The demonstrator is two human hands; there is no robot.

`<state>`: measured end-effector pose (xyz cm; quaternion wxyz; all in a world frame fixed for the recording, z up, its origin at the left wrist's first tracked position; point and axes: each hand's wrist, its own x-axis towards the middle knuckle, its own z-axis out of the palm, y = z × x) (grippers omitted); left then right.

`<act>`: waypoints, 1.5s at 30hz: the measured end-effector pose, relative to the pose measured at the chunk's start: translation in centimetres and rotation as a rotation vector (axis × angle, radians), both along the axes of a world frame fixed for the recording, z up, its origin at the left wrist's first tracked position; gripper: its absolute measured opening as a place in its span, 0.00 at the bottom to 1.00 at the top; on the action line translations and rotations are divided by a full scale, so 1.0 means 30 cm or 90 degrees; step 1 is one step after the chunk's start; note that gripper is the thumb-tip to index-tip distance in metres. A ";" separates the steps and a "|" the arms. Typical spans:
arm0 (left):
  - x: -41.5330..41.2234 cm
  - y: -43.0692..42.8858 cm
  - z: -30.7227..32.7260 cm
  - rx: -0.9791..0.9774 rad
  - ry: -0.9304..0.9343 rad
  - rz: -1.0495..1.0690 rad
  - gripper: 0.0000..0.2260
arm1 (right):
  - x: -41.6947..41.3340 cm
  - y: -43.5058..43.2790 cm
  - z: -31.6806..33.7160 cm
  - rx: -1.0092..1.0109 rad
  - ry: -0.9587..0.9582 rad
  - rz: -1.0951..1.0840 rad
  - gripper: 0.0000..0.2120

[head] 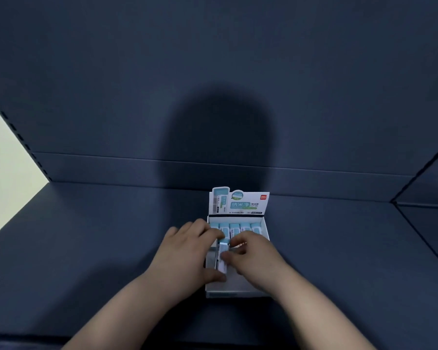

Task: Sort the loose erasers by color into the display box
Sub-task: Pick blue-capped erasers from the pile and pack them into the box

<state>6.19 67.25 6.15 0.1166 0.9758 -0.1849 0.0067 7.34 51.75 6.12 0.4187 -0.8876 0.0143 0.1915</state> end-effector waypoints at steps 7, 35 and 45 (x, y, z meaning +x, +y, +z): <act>0.009 0.047 0.005 0.004 0.028 0.020 0.32 | 0.023 0.024 -0.007 -0.086 0.025 0.046 0.10; -0.048 0.028 -0.047 0.053 -0.031 0.067 0.22 | -0.019 0.037 -0.009 -0.389 -0.249 0.285 0.21; -0.049 0.042 -0.030 0.046 -0.060 0.038 0.20 | -0.004 -0.107 0.056 -0.403 -0.238 0.133 0.23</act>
